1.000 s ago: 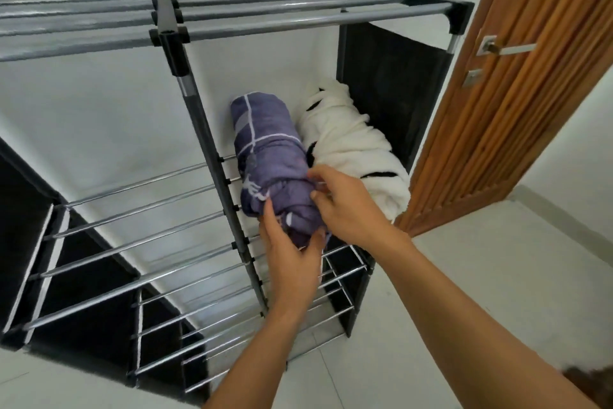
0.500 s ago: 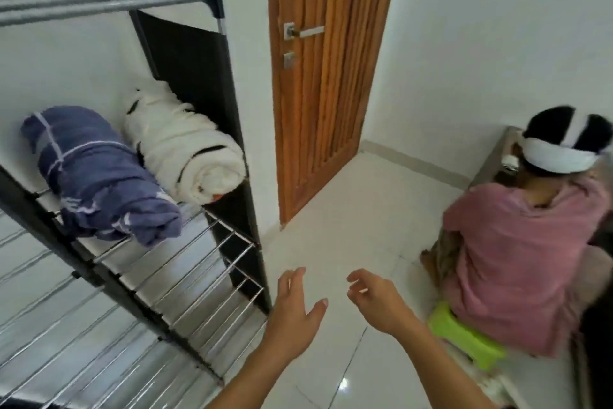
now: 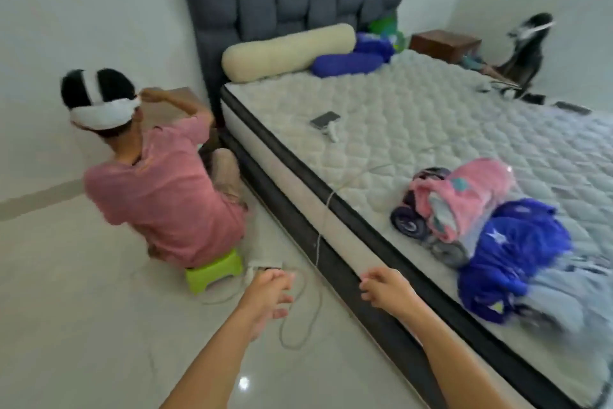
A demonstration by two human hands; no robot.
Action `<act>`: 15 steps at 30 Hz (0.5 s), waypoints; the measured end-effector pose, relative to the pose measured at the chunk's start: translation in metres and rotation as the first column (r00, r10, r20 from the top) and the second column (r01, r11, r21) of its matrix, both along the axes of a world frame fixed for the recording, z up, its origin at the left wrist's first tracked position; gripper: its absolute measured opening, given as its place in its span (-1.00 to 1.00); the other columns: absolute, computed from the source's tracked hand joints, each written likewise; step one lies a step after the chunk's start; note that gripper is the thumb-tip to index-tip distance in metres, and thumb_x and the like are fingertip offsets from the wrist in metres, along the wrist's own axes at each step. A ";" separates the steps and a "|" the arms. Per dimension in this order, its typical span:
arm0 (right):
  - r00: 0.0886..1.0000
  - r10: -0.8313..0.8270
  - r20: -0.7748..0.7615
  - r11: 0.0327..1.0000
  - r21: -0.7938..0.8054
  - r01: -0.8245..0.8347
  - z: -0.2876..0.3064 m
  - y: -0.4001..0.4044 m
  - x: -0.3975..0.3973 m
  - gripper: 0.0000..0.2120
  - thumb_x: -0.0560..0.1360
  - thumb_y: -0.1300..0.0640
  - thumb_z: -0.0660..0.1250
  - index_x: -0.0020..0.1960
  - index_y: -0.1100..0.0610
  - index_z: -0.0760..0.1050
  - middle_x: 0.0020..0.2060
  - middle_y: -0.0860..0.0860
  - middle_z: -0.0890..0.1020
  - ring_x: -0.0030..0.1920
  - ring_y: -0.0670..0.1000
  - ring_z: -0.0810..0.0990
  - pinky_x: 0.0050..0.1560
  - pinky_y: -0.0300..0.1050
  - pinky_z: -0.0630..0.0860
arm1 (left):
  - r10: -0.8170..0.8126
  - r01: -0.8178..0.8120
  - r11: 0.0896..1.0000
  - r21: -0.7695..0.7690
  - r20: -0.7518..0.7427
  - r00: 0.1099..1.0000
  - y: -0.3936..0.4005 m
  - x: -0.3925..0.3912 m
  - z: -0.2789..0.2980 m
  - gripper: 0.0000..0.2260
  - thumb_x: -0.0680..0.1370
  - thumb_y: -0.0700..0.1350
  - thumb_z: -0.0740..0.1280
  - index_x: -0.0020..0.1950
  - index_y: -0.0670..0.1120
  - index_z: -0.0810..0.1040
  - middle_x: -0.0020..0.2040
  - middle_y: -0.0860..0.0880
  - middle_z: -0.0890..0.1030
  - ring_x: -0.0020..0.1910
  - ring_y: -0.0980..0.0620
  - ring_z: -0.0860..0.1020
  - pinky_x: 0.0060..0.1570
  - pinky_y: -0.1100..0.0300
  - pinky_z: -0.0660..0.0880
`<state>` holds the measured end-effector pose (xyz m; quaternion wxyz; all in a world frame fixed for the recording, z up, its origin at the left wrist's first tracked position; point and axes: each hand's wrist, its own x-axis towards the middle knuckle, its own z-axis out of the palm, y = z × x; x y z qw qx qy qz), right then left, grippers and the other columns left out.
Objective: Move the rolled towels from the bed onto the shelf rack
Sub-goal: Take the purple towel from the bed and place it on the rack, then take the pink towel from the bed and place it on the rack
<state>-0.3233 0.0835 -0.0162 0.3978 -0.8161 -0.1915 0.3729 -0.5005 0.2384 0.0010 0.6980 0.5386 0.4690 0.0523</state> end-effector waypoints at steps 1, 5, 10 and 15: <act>0.995 -0.101 -0.026 0.995 0.019 0.102 0.005 -0.025 0.017 -0.90 0.50 0.24 0.25 -0.10 0.12 0.53 -0.24 0.05 0.60 -0.28 -0.02 0.59 -0.24 -0.13 0.48 | -0.053 0.054 0.998 -0.042 0.011 0.999 -0.012 0.026 -0.002 -0.97 0.58 -0.12 0.28 -0.05 -0.04 0.46 -0.13 -0.04 0.52 -0.26 0.03 0.51 -0.27 0.19 0.41; 0.909 -0.405 -0.101 0.909 0.064 0.413 0.001 -0.109 0.062 -0.90 0.53 0.24 0.24 -0.02 0.18 0.53 -0.16 0.09 0.62 -0.21 0.03 0.61 -0.20 -0.14 0.50 | -0.123 0.127 0.980 -0.151 0.041 0.992 -0.054 0.113 -0.007 -0.96 0.58 -0.15 0.29 -0.06 -0.09 0.46 -0.16 -0.08 0.57 -0.28 -0.01 0.55 -0.30 0.16 0.46; 0.761 -0.610 -0.220 0.773 0.045 0.633 -0.019 -0.152 0.097 -0.94 0.53 0.27 0.26 -0.05 0.20 0.50 -0.22 0.12 0.61 -0.29 0.03 0.56 -0.27 -0.15 0.44 | -0.140 0.148 0.936 -0.319 0.048 0.989 -0.083 0.208 -0.017 -0.89 0.59 -0.17 0.26 -0.13 -0.13 0.46 -0.19 -0.12 0.53 -0.24 -0.05 0.53 -0.26 0.07 0.48; 0.703 -0.669 -0.243 0.726 -0.011 0.688 -0.024 -0.145 0.163 -0.96 0.55 0.30 0.24 -0.03 0.21 0.45 -0.30 0.09 0.55 -0.43 -0.03 0.49 -0.50 -0.29 0.36 | -0.170 0.146 0.880 -0.452 -0.015 0.985 -0.076 0.303 -0.026 -0.77 0.57 -0.10 0.31 0.18 -0.16 0.43 -0.02 -0.15 0.49 -0.07 -0.08 0.51 -0.19 -0.05 0.49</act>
